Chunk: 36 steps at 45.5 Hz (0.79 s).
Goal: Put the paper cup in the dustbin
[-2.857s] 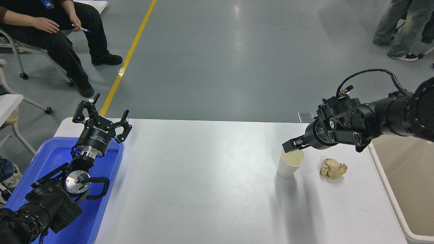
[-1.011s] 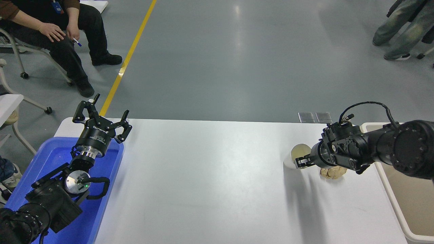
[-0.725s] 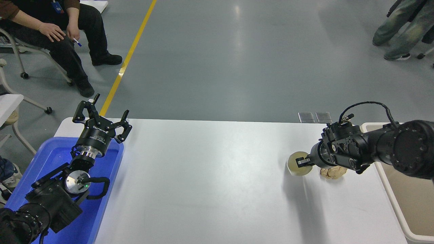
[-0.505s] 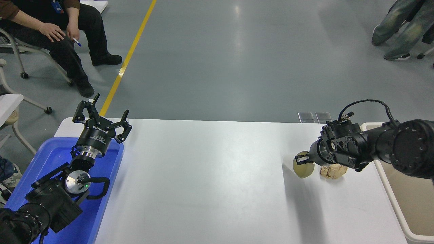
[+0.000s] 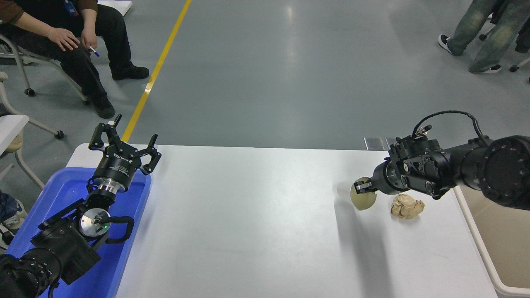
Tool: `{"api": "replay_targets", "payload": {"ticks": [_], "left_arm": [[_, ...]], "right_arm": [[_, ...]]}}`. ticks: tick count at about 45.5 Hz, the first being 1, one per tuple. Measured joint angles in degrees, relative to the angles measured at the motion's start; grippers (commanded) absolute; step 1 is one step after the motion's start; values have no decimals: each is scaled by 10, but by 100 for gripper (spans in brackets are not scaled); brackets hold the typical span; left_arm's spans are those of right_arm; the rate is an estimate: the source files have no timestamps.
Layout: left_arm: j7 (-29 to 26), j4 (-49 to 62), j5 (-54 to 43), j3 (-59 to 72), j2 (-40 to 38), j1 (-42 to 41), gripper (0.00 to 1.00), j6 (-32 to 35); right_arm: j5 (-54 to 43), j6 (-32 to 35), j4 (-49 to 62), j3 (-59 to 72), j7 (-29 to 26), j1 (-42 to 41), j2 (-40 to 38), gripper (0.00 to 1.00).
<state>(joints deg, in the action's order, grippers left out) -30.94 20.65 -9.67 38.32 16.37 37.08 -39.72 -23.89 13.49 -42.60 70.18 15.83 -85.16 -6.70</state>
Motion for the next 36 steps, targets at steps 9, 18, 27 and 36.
{"api": "replay_targets", "payload": {"ticks": [9,18,27,36], "left_arm": [[0,0,0,0,0,0,100,0],[0,0,0,0,0,0,100,0],[0,0,0,0,0,0,100,0],[0,0,0,0,1,0,100,0]], "right_arm": [[-1,35,-7,-2,7,-50,-14,0],[-6,69,-31,0,14,-122,-35,0],[-13,101,-64,3,16,-206,-62,0],[-27,126,-95,7,16,-281,-88,0]]}}
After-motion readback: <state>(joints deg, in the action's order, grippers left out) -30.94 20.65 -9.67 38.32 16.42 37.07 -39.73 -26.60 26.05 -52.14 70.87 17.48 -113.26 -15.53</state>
